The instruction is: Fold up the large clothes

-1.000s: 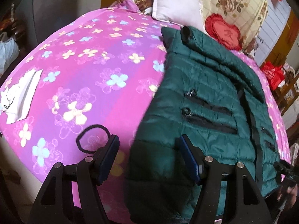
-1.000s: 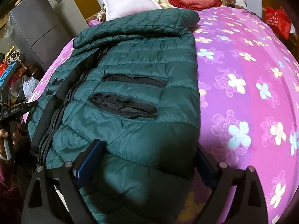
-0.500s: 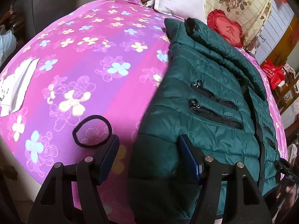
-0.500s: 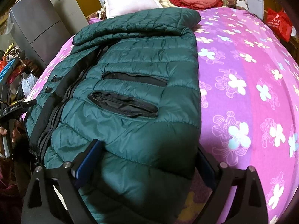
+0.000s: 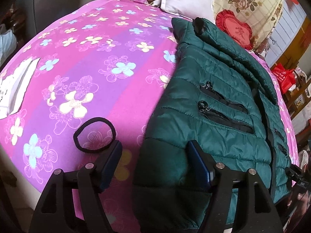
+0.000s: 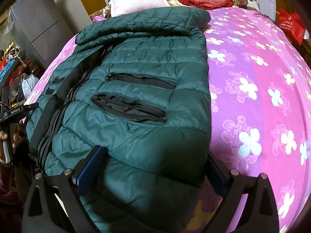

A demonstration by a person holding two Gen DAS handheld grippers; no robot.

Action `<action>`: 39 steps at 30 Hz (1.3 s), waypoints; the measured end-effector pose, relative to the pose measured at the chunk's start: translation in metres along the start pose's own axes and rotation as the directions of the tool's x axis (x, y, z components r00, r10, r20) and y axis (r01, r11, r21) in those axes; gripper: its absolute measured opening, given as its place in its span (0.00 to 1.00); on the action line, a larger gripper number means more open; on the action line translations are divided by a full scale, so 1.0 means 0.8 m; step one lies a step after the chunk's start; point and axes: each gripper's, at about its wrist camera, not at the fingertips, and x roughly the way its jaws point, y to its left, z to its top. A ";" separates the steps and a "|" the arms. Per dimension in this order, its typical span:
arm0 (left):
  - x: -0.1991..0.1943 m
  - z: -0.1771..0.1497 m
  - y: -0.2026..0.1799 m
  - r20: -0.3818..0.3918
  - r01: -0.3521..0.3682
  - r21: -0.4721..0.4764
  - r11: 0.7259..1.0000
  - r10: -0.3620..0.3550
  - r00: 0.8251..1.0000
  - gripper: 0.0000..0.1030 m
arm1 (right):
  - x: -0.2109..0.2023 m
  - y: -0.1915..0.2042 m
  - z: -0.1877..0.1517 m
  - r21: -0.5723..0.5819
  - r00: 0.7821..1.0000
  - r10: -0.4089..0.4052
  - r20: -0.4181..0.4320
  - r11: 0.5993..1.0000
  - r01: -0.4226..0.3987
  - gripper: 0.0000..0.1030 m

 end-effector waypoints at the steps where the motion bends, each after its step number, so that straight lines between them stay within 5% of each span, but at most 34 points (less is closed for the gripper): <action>1: 0.000 -0.001 -0.001 0.001 -0.002 0.003 1.000 0.002 1.000 0.51 | 0.000 0.000 0.000 -0.001 1.000 0.000 0.000 1.000 0.000 0.97; 19: -0.004 -0.006 0.006 -0.008 0.022 -0.015 1.000 -0.022 1.000 0.53 | 0.000 0.002 -0.001 -0.005 1.000 0.004 0.003 1.000 -0.004 0.98; 24: -0.003 -0.011 -0.008 -0.020 0.019 0.049 0.999 -0.018 1.000 0.53 | 0.001 0.003 -0.002 -0.009 1.000 0.006 0.008 1.000 -0.006 0.99; 27: -0.004 -0.018 -0.024 -0.045 0.068 0.114 0.991 -0.063 0.997 0.29 | 0.000 0.002 -0.003 -0.013 1.000 0.012 0.012 1.000 -0.012 0.99; 29: -0.008 -0.020 -0.032 -0.022 0.045 0.139 0.989 -0.043 0.999 0.10 | -0.003 0.004 -0.005 -0.032 0.999 0.034 0.027 0.999 -0.033 0.80; 32: -0.024 -0.016 -0.044 0.018 0.032 0.169 0.985 -0.035 0.999 0.00 | -0.012 0.006 -0.005 -0.059 0.995 0.078 0.067 0.996 -0.074 0.41; 39: -0.086 0.030 -0.051 0.144 0.133 0.132 0.982 -0.151 0.978 0.00 | -0.054 -0.001 0.026 -0.039 0.968 0.194 0.161 0.981 -0.190 0.27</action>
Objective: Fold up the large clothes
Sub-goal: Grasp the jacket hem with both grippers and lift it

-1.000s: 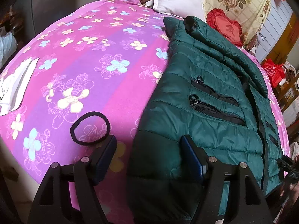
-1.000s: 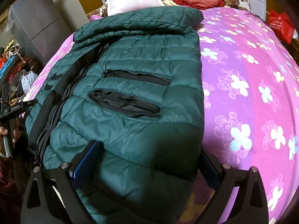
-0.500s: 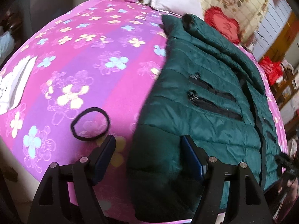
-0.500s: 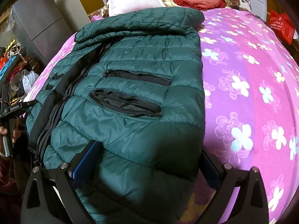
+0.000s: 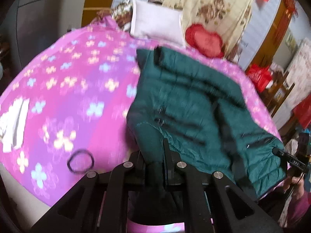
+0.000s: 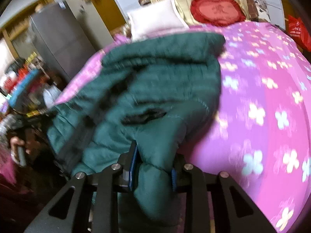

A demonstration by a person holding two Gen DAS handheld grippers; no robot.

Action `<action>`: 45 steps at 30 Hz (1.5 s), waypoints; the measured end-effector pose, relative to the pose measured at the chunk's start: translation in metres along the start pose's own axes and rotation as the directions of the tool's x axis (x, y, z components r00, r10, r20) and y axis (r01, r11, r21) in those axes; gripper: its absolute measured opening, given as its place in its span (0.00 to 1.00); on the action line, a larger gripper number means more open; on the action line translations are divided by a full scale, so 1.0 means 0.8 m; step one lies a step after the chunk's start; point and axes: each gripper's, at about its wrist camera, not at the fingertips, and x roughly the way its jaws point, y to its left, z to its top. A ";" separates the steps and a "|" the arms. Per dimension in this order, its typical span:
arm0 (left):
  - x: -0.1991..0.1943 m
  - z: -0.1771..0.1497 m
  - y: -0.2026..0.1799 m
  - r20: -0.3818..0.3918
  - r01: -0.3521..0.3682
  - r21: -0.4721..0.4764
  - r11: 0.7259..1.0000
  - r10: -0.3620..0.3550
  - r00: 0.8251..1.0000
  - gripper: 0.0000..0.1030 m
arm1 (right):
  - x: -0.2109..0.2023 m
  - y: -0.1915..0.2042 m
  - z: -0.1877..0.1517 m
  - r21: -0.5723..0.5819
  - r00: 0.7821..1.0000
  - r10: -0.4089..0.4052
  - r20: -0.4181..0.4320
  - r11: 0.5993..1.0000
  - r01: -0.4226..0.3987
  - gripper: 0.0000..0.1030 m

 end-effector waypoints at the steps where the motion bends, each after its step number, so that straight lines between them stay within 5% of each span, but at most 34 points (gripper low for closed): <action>1: -0.005 0.012 -0.004 0.021 0.010 -0.003 1.000 -0.010 1.000 0.00 | -0.010 0.000 0.010 0.001 0.999 0.022 0.031 1.000 -0.022 0.26; 5: -0.008 0.061 -0.019 0.083 0.044 -0.019 0.999 -0.042 0.996 0.00 | -0.037 -0.007 0.053 0.018 0.986 0.068 0.151 0.997 -0.071 0.26; 11: 0.024 0.158 -0.037 0.151 0.033 -0.051 0.998 -0.025 0.988 0.00 | -0.038 -0.028 0.134 0.093 0.970 0.016 0.242 0.995 -0.040 0.26; 21: 0.197 0.294 -0.025 0.140 -0.102 -0.170 0.980 0.127 0.982 0.00 | 0.054 -0.141 0.285 0.360 0.960 -0.082 0.268 0.933 -0.021 0.26; 24: 0.246 0.299 -0.004 0.073 -0.093 -0.215 0.972 0.111 0.991 0.03 | 0.118 -0.184 0.304 0.450 0.968 -0.121 0.219 0.893 0.010 0.27; 27: 0.242 0.302 0.007 0.079 -0.023 -0.213 0.977 0.041 0.996 0.15 | 0.177 -0.216 0.304 0.507 0.984 -0.144 0.103 0.859 0.073 0.34; 29: 0.220 0.303 0.014 0.123 -0.011 -0.220 0.976 0.039 0.992 0.40 | 0.182 -0.225 0.304 0.521 0.985 -0.122 0.118 0.852 0.043 0.39; 30: 0.208 0.303 0.016 0.153 -0.013 -0.219 0.976 0.047 0.987 0.43 | 0.178 -0.227 0.307 0.517 0.984 -0.105 0.142 0.856 0.016 0.42; 32: 0.184 0.303 0.021 0.202 -0.016 -0.212 0.977 0.060 0.977 0.46 | 0.159 -0.226 0.308 0.505 0.977 -0.084 0.194 0.863 -0.026 0.73; 34: 0.169 0.298 0.020 0.206 -0.010 -0.196 0.981 0.051 0.977 0.46 | 0.128 -0.222 0.306 0.496 0.959 -0.149 0.241 0.868 0.010 0.86; 38: 0.158 0.279 -0.001 0.216 -0.013 -0.136 0.991 0.043 0.975 0.45 | 0.068 -0.208 0.295 0.465 0.929 -0.154 0.336 0.885 -0.021 0.86; 40: 0.166 0.273 -0.017 0.197 -0.033 -0.098 0.995 0.052 0.979 0.45 | 0.048 -0.182 0.294 0.379 0.920 -0.144 0.364 0.925 -0.005 0.86; 45: 0.214 0.273 -0.060 0.150 -0.071 -0.055 0.996 0.079 0.986 0.46 | 0.096 -0.091 0.311 0.097 0.961 -0.120 0.249 0.990 0.098 0.86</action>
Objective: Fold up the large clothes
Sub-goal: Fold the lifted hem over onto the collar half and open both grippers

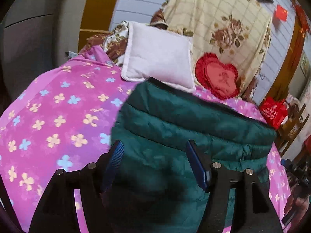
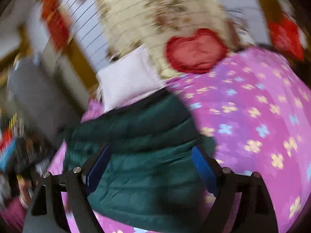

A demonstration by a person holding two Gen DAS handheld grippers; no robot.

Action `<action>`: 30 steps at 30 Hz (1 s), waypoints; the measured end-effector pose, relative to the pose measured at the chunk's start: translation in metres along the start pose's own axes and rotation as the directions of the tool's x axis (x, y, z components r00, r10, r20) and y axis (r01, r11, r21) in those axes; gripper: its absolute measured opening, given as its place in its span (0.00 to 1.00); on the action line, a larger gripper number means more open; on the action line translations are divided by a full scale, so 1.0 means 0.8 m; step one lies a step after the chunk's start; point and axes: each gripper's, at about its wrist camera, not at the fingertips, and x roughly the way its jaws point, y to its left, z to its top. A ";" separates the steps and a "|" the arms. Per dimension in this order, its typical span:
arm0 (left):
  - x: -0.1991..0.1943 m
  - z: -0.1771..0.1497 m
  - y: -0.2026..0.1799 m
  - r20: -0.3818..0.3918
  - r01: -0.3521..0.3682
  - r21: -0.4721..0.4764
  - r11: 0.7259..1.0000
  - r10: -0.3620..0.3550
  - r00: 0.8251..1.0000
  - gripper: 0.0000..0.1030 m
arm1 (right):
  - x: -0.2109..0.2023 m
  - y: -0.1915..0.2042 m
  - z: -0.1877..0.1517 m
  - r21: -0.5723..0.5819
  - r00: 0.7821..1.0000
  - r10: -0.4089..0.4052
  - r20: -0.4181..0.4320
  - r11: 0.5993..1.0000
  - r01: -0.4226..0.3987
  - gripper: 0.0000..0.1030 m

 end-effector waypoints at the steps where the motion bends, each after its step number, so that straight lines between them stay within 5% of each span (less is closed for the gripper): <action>1: 0.008 0.000 -0.004 0.001 -0.009 0.001 1.000 0.009 1.000 0.46 | 0.012 0.015 -0.001 -0.045 1.000 -0.017 -0.022 0.999 0.016 0.86; 4: 0.043 -0.003 -0.011 -0.031 -0.057 0.001 0.998 0.057 0.998 0.46 | 0.065 0.055 0.008 -0.153 0.997 -0.071 -0.042 0.986 0.064 0.86; 8: 0.086 -0.020 -0.003 -0.099 -0.110 0.008 0.994 0.110 0.989 0.46 | 0.126 0.063 0.037 -0.142 0.991 -0.120 -0.060 0.984 0.111 0.86; 13: 0.087 -0.041 -0.004 -0.026 -0.099 0.089 0.991 0.102 0.994 0.52 | 0.201 0.016 0.008 -0.076 0.933 -0.304 -0.191 0.952 0.295 0.86; 16: 0.085 -0.043 -0.015 -0.027 -0.134 0.127 0.983 0.139 0.990 0.52 | 0.194 -0.001 -0.019 -0.020 0.949 -0.270 -0.162 0.963 0.270 0.86; 21: 0.058 -0.041 -0.019 -0.039 -0.155 0.129 0.980 0.161 0.986 0.52 | 0.174 0.023 -0.022 -0.064 0.927 -0.328 -0.181 0.945 0.322 0.86; 26: 0.026 -0.053 -0.028 -0.011 -0.228 0.220 0.948 0.236 0.972 0.52 | 0.123 0.063 -0.021 -0.075 0.971 -0.215 -0.101 0.975 0.208 0.86; 30: 0.005 -0.068 -0.026 -0.007 -0.232 0.228 0.946 0.239 0.971 0.52 | 0.108 0.080 -0.029 -0.131 0.958 -0.277 -0.069 0.955 0.267 0.86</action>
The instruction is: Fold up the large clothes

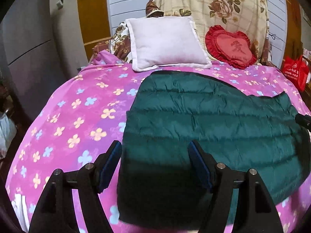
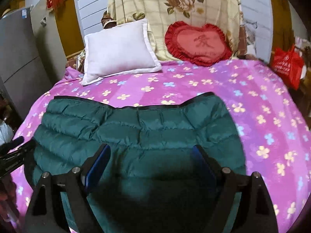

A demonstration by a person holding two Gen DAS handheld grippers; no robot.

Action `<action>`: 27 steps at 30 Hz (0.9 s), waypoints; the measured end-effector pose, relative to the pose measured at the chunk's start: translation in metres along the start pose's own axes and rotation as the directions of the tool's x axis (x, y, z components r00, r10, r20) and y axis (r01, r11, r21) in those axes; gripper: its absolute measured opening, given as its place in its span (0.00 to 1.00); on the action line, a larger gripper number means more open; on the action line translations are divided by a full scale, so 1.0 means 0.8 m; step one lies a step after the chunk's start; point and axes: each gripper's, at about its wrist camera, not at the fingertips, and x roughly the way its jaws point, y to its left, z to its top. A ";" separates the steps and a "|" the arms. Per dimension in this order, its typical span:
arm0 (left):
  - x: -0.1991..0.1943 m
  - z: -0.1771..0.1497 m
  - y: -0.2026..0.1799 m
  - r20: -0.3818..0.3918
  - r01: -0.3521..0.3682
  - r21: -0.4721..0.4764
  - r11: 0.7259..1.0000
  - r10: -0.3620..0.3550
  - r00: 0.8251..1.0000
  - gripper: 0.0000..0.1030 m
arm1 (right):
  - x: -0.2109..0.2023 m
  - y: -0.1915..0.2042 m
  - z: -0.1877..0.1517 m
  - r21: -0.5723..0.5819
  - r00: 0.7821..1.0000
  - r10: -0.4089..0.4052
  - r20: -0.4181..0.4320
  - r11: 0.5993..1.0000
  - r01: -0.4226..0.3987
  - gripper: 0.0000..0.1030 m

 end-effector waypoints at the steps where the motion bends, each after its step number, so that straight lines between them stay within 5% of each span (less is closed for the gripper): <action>1: -0.003 -0.004 0.002 -0.005 0.010 -0.011 1.000 -0.010 1.000 0.52 | -0.005 -0.003 -0.003 0.010 1.000 -0.018 0.012 1.000 0.018 0.86; 8: -0.012 -0.027 0.012 -0.011 0.034 -0.079 0.996 -0.035 0.999 0.52 | 0.022 -0.035 -0.047 0.041 0.992 -0.060 -0.112 0.997 0.065 0.86; 20: 0.011 -0.019 0.027 -0.018 0.062 -0.148 0.987 -0.065 0.998 0.52 | -0.020 -0.006 -0.032 0.038 1.000 -0.027 0.002 0.999 0.027 0.86; 27: 0.020 -0.027 0.022 -0.027 0.052 -0.152 0.987 -0.057 0.998 0.52 | -0.009 0.019 -0.031 0.026 1.000 0.027 -0.013 0.999 -0.026 0.86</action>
